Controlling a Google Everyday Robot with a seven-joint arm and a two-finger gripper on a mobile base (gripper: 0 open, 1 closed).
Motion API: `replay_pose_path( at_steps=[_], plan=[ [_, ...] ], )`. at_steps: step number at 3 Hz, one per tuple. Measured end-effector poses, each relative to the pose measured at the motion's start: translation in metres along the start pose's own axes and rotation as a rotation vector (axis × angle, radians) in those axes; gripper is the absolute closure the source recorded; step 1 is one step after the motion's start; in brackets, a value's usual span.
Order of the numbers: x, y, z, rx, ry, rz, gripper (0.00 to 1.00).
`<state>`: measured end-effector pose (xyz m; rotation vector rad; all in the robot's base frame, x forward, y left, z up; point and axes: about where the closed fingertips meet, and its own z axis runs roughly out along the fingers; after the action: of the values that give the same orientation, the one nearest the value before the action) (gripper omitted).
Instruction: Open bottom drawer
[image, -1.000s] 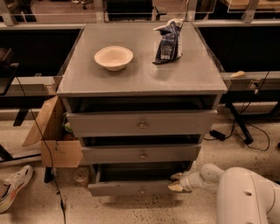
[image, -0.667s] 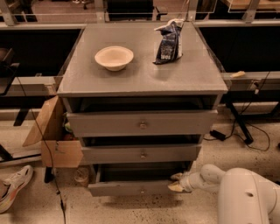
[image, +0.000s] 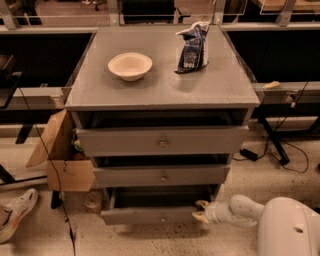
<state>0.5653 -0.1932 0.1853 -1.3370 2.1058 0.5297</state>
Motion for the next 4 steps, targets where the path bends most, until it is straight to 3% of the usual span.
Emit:
replay_pose_path(
  at_steps=[1,2,4],
  plan=[
    [-0.004,-0.002,-0.003,0.000,0.000,0.000,0.12],
    [0.003,0.014,0.000,0.001,0.010,-0.024,0.15],
    [0.007,0.021,-0.002,0.008,0.022,-0.040,0.61]
  ],
)
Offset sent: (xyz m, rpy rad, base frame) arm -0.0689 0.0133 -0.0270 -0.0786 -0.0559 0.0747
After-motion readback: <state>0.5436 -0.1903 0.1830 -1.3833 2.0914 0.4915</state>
